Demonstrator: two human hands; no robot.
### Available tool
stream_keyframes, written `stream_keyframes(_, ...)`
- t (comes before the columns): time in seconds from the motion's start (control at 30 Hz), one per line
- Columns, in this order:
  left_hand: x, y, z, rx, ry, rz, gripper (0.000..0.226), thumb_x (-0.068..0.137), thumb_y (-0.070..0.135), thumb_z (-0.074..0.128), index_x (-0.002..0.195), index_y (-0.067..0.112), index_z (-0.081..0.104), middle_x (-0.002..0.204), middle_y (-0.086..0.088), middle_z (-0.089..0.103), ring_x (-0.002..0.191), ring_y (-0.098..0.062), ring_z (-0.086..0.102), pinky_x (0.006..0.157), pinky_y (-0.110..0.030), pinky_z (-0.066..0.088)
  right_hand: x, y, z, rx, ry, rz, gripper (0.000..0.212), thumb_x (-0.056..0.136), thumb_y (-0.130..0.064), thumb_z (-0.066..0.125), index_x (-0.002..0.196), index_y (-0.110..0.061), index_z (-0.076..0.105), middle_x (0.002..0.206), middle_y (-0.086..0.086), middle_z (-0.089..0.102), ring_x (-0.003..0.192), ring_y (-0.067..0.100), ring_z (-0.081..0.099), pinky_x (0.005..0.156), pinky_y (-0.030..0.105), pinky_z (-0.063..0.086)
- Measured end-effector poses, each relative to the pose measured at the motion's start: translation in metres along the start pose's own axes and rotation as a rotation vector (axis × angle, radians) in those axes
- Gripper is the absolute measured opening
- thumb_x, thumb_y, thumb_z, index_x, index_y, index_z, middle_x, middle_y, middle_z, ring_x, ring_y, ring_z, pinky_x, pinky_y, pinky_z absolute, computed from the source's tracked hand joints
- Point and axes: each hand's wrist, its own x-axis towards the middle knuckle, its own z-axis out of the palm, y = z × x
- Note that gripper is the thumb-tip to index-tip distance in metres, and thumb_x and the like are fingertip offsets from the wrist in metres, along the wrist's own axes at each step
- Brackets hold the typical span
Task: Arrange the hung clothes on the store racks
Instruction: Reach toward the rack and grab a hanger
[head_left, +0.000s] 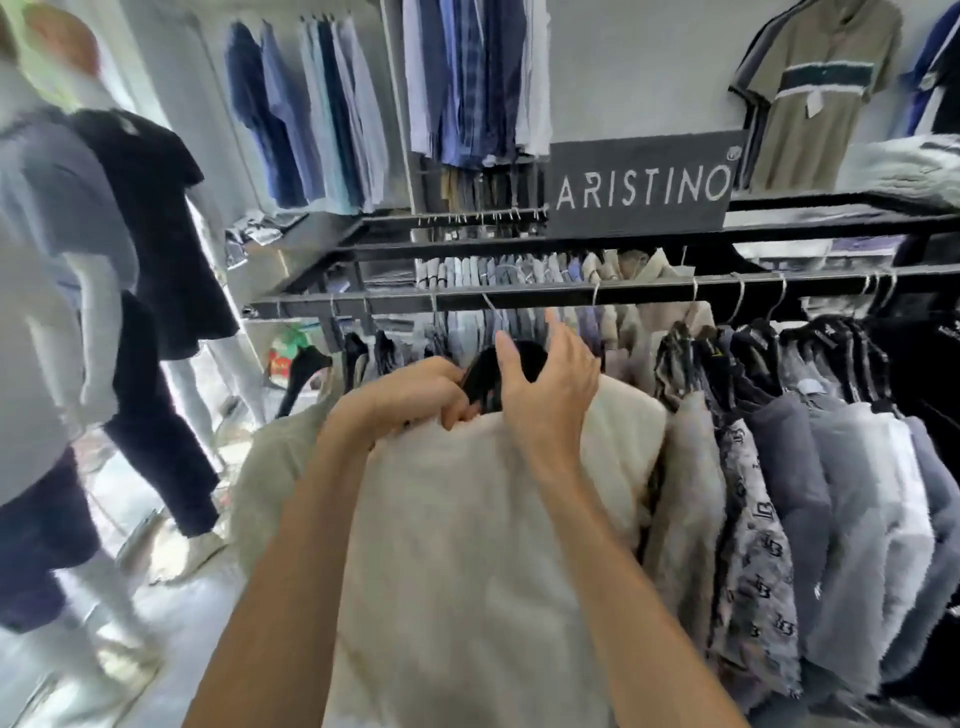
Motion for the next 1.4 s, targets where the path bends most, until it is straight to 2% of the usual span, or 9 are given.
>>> stream_keyframes(0.1, -0.034, -0.044, -0.040, -0.080, 0.056, -0.076, 0.016, 0.049, -0.001, 0.049, 0.063, 0.003, 0.056, 0.060, -0.007, 0.052, 0.060, -0.016, 0.047, 0.049, -0.024, 0.031, -0.024, -0.044, 0.027, -0.092, -0.133, -0.046, 0.037, 0.099, -0.053, 0.047, 0.111, -0.026, 0.067, 0.106, -0.005, 0.072, 0.105, 0.018, 0.061, 0.106, 0.040, 0.037)
stream_keyframes(0.2, -0.067, -0.086, -0.079, -0.141, 0.135, -0.189, 0.013, 0.038, 0.004, 0.049, 0.049, 0.009, 0.052, 0.064, -0.011, 0.051, 0.066, -0.019, 0.048, 0.054, -0.027, 0.030, -0.044, -0.081, 0.058, -0.152, -0.398, 0.047, 0.050, 0.102, -0.058, 0.032, 0.106, -0.026, 0.071, 0.098, 0.000, 0.071, 0.097, 0.024, 0.062, 0.079, 0.035, 0.037)
stream_keyframes(0.33, -0.111, -0.123, -0.126, 0.033, 0.189, -0.314, 0.015, 0.058, 0.020, 0.053, 0.050, 0.013, 0.064, 0.060, -0.003, 0.060, 0.059, -0.018, 0.045, 0.057, -0.029, 0.033, -0.076, -0.121, 0.112, -0.103, -0.607, 0.081, 0.062, 0.101, -0.061, 0.022, 0.112, -0.022, 0.070, 0.122, 0.007, 0.067, 0.121, 0.030, 0.054, 0.091, 0.040, 0.040)
stream_keyframes(0.5, -0.159, -0.172, -0.181, 0.279, 0.219, -0.394, 0.042, 0.087, 0.050, 0.055, 0.059, 0.024, 0.073, 0.064, 0.002, 0.058, 0.062, -0.016, 0.048, 0.070, -0.033, 0.042, -0.117, -0.169, 0.172, 0.008, -0.785, 0.135, 0.062, 0.103, -0.058, 0.023, 0.119, -0.019, 0.069, 0.123, 0.012, 0.066, 0.117, 0.032, 0.056, 0.089, 0.040, 0.039)
stream_keyframes(0.63, -0.197, -0.204, -0.211, 0.372, 0.267, -0.427, 0.049, 0.098, 0.046, 0.047, 0.074, 0.010, 0.072, 0.060, 0.003, 0.048, 0.058, -0.014, 0.042, 0.060, -0.025, 0.036, -0.148, -0.203, 0.215, 0.062, -0.886, 0.137, 0.065, 0.102, -0.060, 0.022, 0.119, -0.017, 0.067, 0.119, 0.011, 0.066, 0.111, 0.034, 0.058, 0.093, 0.043, 0.040)
stream_keyframes(0.87, -0.239, -0.246, -0.254, 0.435, 0.333, -0.554, 0.051, 0.096, 0.044, 0.052, 0.050, 0.021, 0.057, 0.057, 0.005, 0.048, 0.057, -0.016, 0.042, 0.063, -0.030, 0.035, -0.181, -0.245, 0.276, 0.209, -0.989, 0.103, 0.058, 0.100, -0.060, 0.028, 0.092, -0.020, 0.069, 0.102, 0.009, 0.069, 0.100, 0.032, 0.059, 0.091, 0.044, 0.046)
stream_keyframes(1.0, -0.239, -0.261, -0.268, 0.458, 0.359, -0.591, 0.048, 0.096, 0.039, 0.054, 0.051, 0.024, 0.064, 0.055, 0.005, 0.051, 0.057, -0.018, 0.046, 0.065, -0.030, 0.039, -0.190, -0.253, 0.303, 0.350, -1.027, 0.146, 0.053, 0.099, -0.058, 0.030, 0.068, -0.024, 0.055, 0.090, 0.008, 0.068, 0.092, 0.034, 0.064, 0.089, 0.047, 0.051)
stream_keyframes(1.13, -0.214, -0.267, -0.260, 0.529, 0.473, -0.631, 0.043, 0.087, 0.034, 0.057, 0.048, 0.019, 0.060, 0.050, 0.001, 0.048, 0.050, -0.020, 0.043, 0.055, -0.029, 0.034, -0.183, -0.239, 0.319, 0.329, -0.995, 0.104, 0.045, 0.104, -0.043, 0.035, 0.099, -0.010, 0.066, 0.097, 0.009, 0.065, 0.101, 0.030, 0.058, 0.083, 0.036, 0.043)
stream_keyframes(1.4, -0.131, -0.278, -0.229, 0.465, 0.591, -0.480, 0.029, 0.094, 0.026, 0.047, 0.074, 0.007, 0.058, 0.071, -0.001, 0.052, 0.064, -0.019, 0.049, 0.053, -0.032, 0.031, -0.142, -0.169, 0.314, 0.169, -0.507, 0.038, 0.031, 0.096, -0.016, 0.053, 0.126, -0.020, 0.059, 0.132, 0.000, 0.048, 0.128, 0.017, 0.037, 0.099, 0.022, 0.033)
